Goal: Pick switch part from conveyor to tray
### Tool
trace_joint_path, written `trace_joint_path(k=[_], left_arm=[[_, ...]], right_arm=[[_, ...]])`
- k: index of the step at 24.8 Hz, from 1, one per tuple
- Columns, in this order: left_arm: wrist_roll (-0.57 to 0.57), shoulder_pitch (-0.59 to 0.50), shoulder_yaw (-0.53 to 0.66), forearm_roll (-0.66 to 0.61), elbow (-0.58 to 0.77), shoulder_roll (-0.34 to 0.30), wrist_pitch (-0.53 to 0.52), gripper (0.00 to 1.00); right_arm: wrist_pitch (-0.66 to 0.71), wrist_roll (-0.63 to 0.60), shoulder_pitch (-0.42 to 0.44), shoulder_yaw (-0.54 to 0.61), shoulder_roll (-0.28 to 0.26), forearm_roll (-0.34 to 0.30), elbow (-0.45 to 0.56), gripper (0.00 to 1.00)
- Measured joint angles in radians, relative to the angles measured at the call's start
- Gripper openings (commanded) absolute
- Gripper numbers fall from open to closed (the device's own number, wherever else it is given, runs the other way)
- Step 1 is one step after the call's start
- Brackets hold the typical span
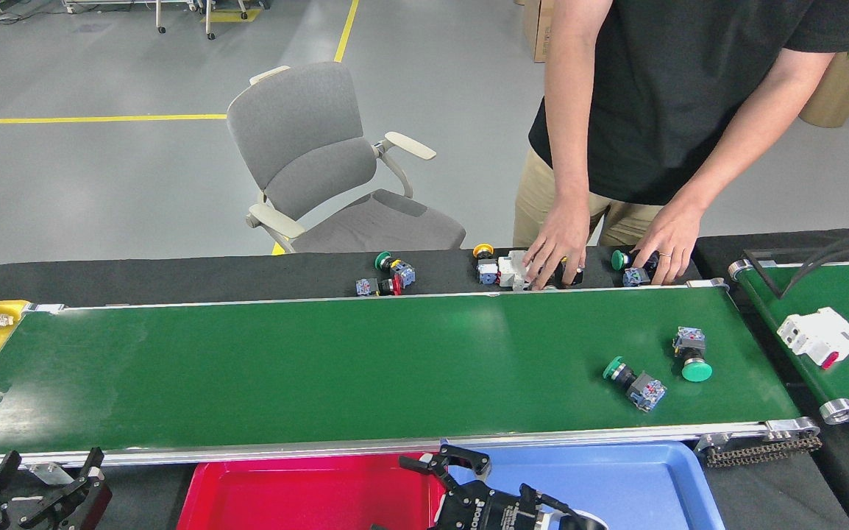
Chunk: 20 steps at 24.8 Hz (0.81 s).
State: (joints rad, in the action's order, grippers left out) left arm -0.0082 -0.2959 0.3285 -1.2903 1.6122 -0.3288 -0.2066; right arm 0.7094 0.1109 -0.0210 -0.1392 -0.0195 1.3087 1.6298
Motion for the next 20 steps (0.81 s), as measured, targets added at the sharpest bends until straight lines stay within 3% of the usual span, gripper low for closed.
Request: trace_joint_path(k=[2, 4, 6, 8, 13, 20], left_arm=[[-0.001, -0.003, 0.0, 0.0, 0.0, 0.0, 0.0, 1.0], [-0.001, -0.01, 0.001, 0.0, 0.002, 0.0, 0.0, 1.0], [-0.001, -0.025, 0.005, 0.0, 0.006, 0.0, -0.001, 1.0], [-0.001, -0.039, 0.011, 0.001, 0.008, 0.0, -0.002, 1.0], [-0.001, -0.038, 0.012, 0.001, 0.008, 0.0, -0.005, 1.0], [-0.001, -0.034, 0.011, 0.001, 0.003, 0.0, 0.001, 1.0]], right_arm=[[-0.034, 0.003, 0.075, 0.217, 0.016, -0.028, 0.023, 0.9], [-0.115, -0.01, 0.167, 0.386, 0.093, -0.033, 0.063, 0.91], [-0.187, -0.042, 0.265, 0.467, 0.152, -0.034, 0.098, 0.91], [-0.26, -0.08, 0.323, 0.508, 0.139, -0.029, 0.107, 0.91], [-0.411, -0.11, 0.312, 0.491, 0.122, 0.048, 0.107, 0.94], [-0.451, -0.059, 0.125, 0.231, 0.064, 0.115, 0.033, 0.94]])
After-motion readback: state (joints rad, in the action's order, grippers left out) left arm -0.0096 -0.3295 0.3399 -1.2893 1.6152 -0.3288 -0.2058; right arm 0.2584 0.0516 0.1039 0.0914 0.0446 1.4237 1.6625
